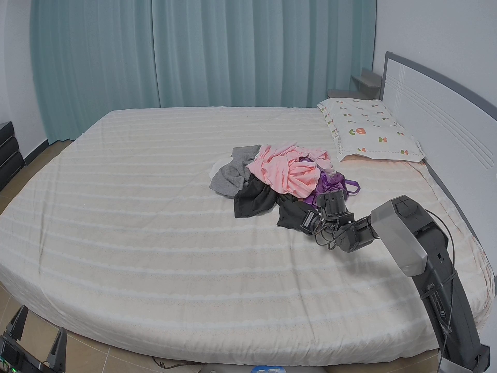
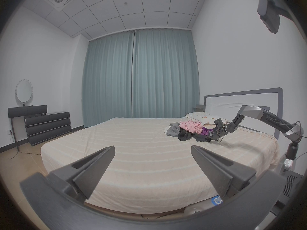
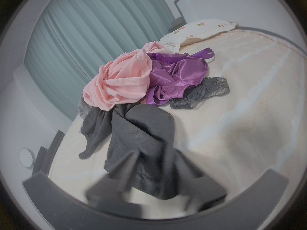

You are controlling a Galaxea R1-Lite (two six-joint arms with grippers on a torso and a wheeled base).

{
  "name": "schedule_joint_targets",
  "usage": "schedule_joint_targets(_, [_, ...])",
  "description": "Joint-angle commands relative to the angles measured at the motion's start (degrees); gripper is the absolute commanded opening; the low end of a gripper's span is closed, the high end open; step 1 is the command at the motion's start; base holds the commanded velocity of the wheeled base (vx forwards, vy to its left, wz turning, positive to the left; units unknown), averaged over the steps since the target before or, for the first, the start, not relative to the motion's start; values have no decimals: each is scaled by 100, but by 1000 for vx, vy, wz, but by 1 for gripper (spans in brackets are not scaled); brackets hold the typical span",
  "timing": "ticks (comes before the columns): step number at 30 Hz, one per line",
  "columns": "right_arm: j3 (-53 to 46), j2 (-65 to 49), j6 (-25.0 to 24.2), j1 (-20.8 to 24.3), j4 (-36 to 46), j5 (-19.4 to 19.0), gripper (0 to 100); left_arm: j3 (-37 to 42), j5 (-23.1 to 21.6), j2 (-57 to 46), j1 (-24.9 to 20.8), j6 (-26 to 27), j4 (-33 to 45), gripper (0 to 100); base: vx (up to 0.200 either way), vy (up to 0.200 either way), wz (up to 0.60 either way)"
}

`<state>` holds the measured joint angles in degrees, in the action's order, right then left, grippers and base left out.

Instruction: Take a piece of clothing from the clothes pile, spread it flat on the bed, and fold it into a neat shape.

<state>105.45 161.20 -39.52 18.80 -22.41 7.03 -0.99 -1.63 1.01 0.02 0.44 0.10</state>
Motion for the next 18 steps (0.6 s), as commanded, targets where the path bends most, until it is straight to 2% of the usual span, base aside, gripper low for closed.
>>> schedule_joint_targets(1, [46,-53,-117,45,26,9,0,99,-4,-84,6,0,-1,100,0,0,0])
schedule_joint_targets(7, [-780,-642,-390,27,-53,-44,0,99,-4,-84,-2,0,-1,100,0,0,0])
schedule_joint_targets(12, [-1791,-1433,-724,19,-132,-466,0,99,-4,-84,6,0,-1,100,0,0,0])
schedule_joint_targets(14, [-2643,-2022,-759,1,-475,-853,0,99,5,-84,6,-9,-1,100,0,0,0])
schedule_joint_targets(15, [-2643,-2022,-759,1,-475,-853,0,99,5,-84,6,-9,-1,100,0,0,0])
schedule_joint_targets(16, [-3241,-2391,-759,19,-879,-923,0,99,5,-84,-2,0,-1,100,0,0,0])
schedule_joint_targets(18, [-3768,-2725,-750,54,-1240,-932,0,99,5,-84,6,-9,-1,100,0,0,0])
